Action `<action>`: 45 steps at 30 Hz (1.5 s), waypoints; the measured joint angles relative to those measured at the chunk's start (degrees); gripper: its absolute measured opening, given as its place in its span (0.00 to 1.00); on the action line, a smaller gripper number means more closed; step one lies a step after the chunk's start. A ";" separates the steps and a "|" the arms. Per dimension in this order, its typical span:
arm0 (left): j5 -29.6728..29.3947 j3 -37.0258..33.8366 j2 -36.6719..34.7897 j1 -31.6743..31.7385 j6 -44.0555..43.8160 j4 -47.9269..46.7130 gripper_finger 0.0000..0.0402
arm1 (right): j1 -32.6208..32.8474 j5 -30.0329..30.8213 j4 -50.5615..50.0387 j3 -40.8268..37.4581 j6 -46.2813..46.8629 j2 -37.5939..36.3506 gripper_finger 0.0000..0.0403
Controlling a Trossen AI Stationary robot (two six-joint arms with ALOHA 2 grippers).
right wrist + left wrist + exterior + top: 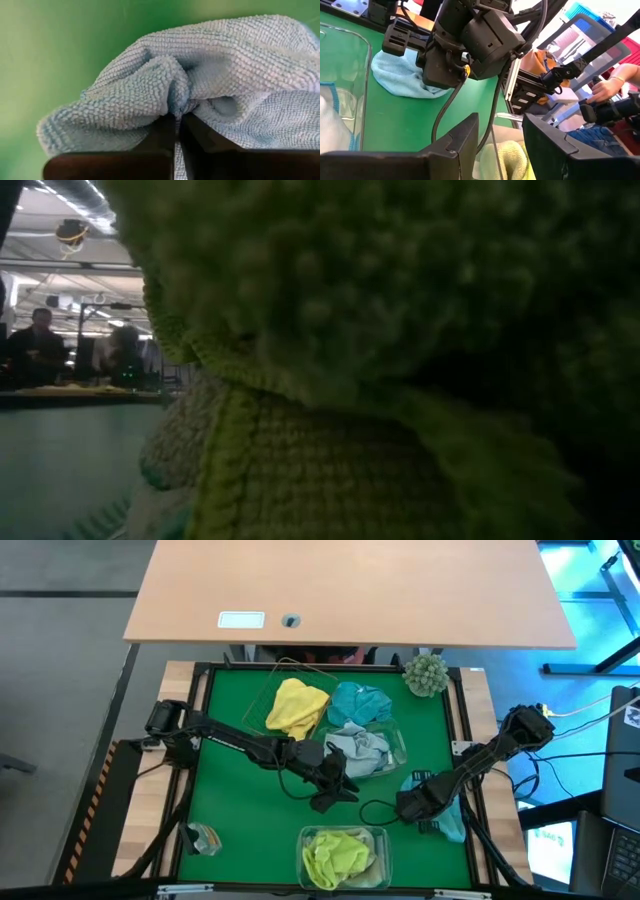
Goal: Sort microfiber towel by color & place in baskets
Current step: Put the bottom blue towel into the top transparent bin
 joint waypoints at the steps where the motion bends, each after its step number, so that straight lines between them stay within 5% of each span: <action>1: 0.01 0.00 0.00 0.06 0.03 0.00 0.37 | 0.01 0.04 -0.25 0.19 0.00 0.02 0.03; 16: -3.87 0.07 -11.46 0.70 11.57 -17.89 0.37 | 0.02 0.25 -8.81 10.42 -7.51 -2.66 0.02; 27: -7.49 0.09 -21.77 0.70 12.23 -26.61 0.37 | 0.02 2.56 -17.80 17.55 -7.56 -8.25 0.01; 38: -12.10 0.09 -23.22 0.06 16.48 -28.71 0.37 | -0.73 18.75 -33.42 39.67 -12.19 -10.05 0.01; 45: -15.44 0.07 -23.17 0.07 16.52 -28.63 0.37 | -6.42 27.47 -33.70 56.18 -23.87 -10.12 0.01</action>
